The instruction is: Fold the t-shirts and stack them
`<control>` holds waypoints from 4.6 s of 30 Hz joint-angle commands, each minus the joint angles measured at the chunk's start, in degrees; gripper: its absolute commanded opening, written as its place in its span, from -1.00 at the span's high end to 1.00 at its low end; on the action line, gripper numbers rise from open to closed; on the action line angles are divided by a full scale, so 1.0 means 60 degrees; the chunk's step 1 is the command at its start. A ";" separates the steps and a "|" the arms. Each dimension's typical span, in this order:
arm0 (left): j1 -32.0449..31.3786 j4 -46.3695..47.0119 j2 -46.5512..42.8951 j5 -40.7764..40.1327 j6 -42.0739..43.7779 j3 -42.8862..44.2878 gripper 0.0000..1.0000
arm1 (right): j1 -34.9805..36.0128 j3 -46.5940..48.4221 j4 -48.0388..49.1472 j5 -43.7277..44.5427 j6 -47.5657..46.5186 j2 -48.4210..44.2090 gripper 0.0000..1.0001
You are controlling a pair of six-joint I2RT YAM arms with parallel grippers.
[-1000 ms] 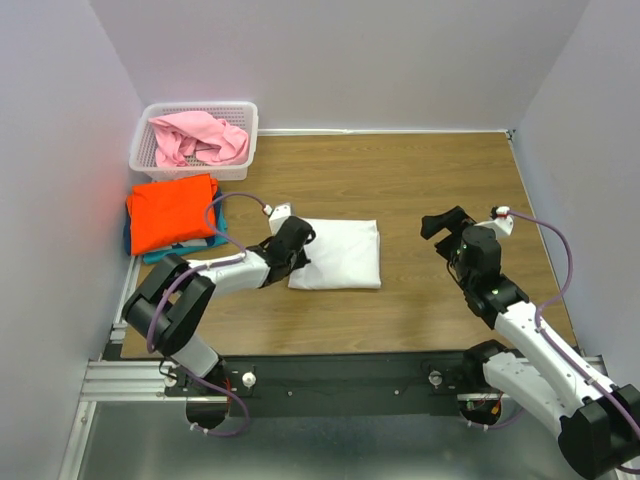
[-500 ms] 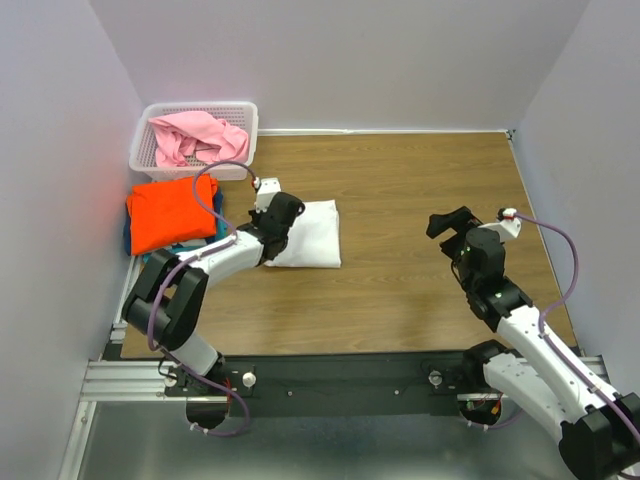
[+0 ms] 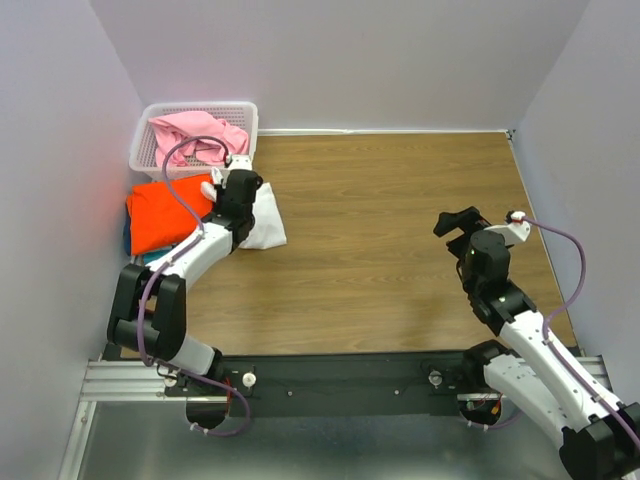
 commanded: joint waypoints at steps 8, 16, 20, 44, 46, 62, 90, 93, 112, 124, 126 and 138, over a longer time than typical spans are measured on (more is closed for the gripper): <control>0.1213 -0.0264 -0.0373 0.1197 0.2392 0.1787 1.00 | 0.0038 -0.0080 -0.0142 0.1351 -0.0545 -0.0261 -1.00; 0.1973 -0.1510 -0.0387 0.1035 0.3538 0.2476 1.00 | 0.0038 -0.0270 -0.0157 0.1630 -0.0575 -0.0759 -1.00; 0.2136 -0.1584 -0.0826 0.1854 0.3509 0.2594 1.00 | 0.0038 -0.0241 -0.0157 0.1674 -0.0633 -0.0672 -1.00; 0.2136 -0.3180 -0.0915 0.2546 0.3377 0.4527 1.00 | 0.0038 -0.0168 -0.0157 0.1821 -0.0604 -0.0174 -1.00; 0.2136 -0.3166 -0.0930 0.2414 0.3333 0.4528 1.00 | 0.0038 -0.0182 -0.0157 0.1836 -0.0619 -0.0174 -1.00; 0.3381 -0.1512 -0.0783 0.2018 0.3390 0.3166 1.00 | 0.0038 -0.0183 -0.0157 0.1835 -0.0634 -0.0247 -1.00; 0.5579 -0.0618 0.0418 0.3249 0.3025 0.3107 1.00 | 0.0038 -0.0182 -0.0157 0.1982 -0.0868 -0.0233 -1.00; 0.5608 -0.0544 0.0578 0.3264 0.2982 0.3150 1.00 | 0.0024 -0.0153 -0.0157 0.1982 -0.0853 -0.0115 -1.00; 0.6370 0.0130 0.0960 0.2049 0.1840 0.2579 0.32 | 0.0038 -0.0211 -0.0157 0.2201 -0.0927 -0.0217 -1.00; 0.6370 -0.0221 0.0214 0.2676 0.1664 0.3486 -0.97 | 0.0038 -0.0212 -0.0157 0.2129 -0.0912 -0.0262 -1.00; 0.6370 -0.0483 -0.0035 0.2910 0.1619 0.3721 -0.97 | 0.0038 -0.0212 -0.0142 0.2070 -0.0912 -0.0247 -1.00; 0.4514 -0.0500 -0.2347 0.3528 -0.0533 0.3591 -0.97 | 0.0024 -0.0183 -0.0171 0.1353 -0.0824 -0.0422 -1.00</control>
